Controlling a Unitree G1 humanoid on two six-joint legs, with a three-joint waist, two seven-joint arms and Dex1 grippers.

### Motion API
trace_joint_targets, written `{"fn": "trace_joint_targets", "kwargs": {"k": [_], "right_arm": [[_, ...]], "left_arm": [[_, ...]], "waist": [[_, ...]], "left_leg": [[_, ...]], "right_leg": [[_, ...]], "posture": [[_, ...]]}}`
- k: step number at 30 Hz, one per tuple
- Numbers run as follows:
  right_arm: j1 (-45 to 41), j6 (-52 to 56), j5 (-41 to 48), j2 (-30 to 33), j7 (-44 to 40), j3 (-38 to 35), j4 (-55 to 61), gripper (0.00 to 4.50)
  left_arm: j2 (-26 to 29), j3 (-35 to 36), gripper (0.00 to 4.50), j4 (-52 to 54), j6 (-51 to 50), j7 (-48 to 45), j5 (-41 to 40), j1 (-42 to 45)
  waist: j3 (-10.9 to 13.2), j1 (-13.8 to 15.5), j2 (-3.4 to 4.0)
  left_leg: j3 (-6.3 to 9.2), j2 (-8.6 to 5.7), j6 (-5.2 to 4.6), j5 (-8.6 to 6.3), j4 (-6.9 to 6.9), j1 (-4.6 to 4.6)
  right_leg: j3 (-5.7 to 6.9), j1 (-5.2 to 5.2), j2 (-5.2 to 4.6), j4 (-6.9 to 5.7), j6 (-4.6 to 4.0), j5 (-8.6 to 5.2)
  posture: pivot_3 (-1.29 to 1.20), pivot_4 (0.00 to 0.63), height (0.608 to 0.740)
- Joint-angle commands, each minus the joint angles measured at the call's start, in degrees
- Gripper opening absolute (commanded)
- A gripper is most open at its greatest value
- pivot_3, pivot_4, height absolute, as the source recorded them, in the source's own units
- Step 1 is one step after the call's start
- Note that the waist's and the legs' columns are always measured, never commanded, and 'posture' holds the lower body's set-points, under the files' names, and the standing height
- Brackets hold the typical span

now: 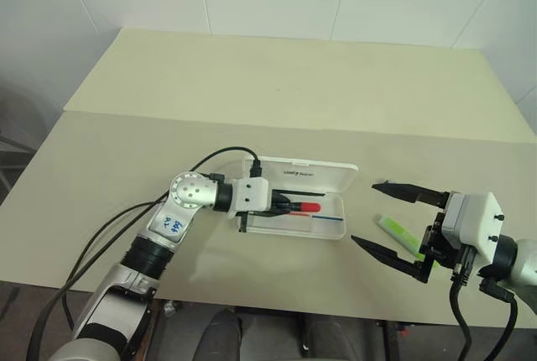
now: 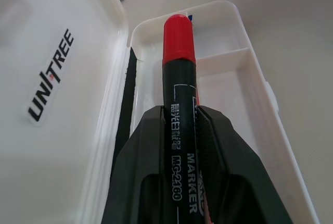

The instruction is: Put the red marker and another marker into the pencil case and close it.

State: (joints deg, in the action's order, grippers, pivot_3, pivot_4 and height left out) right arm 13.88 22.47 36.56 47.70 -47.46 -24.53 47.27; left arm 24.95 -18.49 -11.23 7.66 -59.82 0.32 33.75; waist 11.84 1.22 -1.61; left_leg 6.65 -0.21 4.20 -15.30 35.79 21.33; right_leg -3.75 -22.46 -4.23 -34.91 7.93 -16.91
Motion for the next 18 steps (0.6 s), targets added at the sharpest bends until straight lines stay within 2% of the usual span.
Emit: {"fn": "trace_joint_targets", "kwargs": {"k": [1,2,3,10,18], "right_arm": [[-0.48,-0.58,0.53,-0.64,0.87,0.54,2.28,4.50],[-0.47,-0.62,0.47,-0.71,0.98,0.70,2.33,4.50],[-0.52,-0.67,0.42,-0.77,1.07,0.86,2.31,4.50],[-0.69,-0.89,0.12,-1.01,1.47,1.69,2.28,4.50],[-1.43,-0.53,1.94,-1.83,1.72,2.32,2.07,4.50]], "left_arm": [[-0.35,-0.17,0.58,1.33,1.60,2.10,2.02,1.65],[-0.33,-0.20,0.58,1.15,2.05,2.28,2.20,1.66],[-0.40,-0.16,1.34,0.98,2.27,2.54,2.33,1.66],[-0.99,-0.27,3.69,0.90,4.49,3.60,2.63,1.45],[-0.37,0.31,3.69,3.40,3.21,1.45,-0.06,-0.42]], "waist": [[0.00,0.00,0.00],[0.00,-0.01,0.00],[0.00,0.00,0.00],[0.00,0.03,0.00],[0.00,-0.07,0.00]], "left_leg": [[0.00,0.00,0.00,0.00,0.00,0.00],[0.00,0.00,0.00,0.00,0.00,0.00],[0.00,0.00,0.00,0.00,0.00,0.00],[0.00,0.00,0.00,0.00,0.04,0.00],[0.00,0.00,0.00,0.00,0.04,0.01]], "right_leg": [[0.00,0.00,0.00,0.00,0.00,0.00],[0.00,0.00,0.00,0.00,0.00,0.00],[0.00,0.00,0.00,0.00,0.00,0.00],[-0.02,0.01,0.00,-0.01,0.00,0.00],[-0.02,0.00,0.00,-0.01,0.00,0.00]], "posture": [[0.00,0.150,0.740],[0.00,0.150,0.740],[0.00,0.150,0.740],[0.00,0.150,0.740],[0.00,0.150,0.740]]}}
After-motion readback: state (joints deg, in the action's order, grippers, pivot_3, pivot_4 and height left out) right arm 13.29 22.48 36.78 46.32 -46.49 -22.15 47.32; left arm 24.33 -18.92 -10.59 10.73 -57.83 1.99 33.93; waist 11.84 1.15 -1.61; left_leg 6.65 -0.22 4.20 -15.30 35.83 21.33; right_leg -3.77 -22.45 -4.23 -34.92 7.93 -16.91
